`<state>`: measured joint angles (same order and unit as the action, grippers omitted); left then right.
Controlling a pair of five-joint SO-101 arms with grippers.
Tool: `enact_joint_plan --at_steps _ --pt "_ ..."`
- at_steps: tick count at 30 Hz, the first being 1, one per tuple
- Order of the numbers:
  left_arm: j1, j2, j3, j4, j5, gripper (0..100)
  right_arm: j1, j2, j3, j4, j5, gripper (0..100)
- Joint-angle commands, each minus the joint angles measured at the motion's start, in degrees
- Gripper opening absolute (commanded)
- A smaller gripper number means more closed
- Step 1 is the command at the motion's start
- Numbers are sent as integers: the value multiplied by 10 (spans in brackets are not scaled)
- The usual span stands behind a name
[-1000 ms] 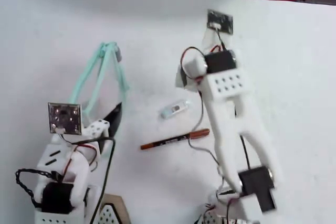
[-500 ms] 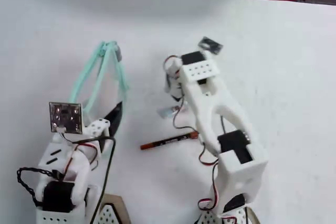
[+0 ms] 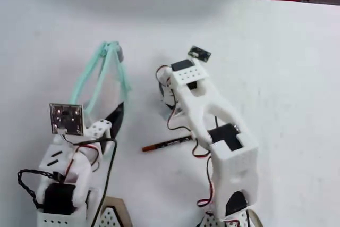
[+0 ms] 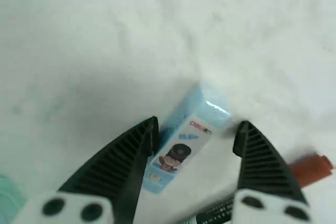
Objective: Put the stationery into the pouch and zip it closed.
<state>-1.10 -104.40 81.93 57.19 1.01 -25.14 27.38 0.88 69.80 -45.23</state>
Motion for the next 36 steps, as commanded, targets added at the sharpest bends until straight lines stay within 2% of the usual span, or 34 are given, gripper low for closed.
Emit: enact_joint_plan --at_steps 1,9,15,19,36 --pt "-4 1 -4 -14 1 275 7 6 -18 -20 -4 223" --pt "-4 1 -5 -15 1 275 18 6 -18 -17 -4 217" --pt "-4 1 -5 -15 1 275 42 7 -18 -17 -4 10" --pt "-4 1 -4 -15 1 275 46 6 -18 -16 -2 78" --pt "-4 1 -4 -15 1 275 83 7 -18 -15 0 88"
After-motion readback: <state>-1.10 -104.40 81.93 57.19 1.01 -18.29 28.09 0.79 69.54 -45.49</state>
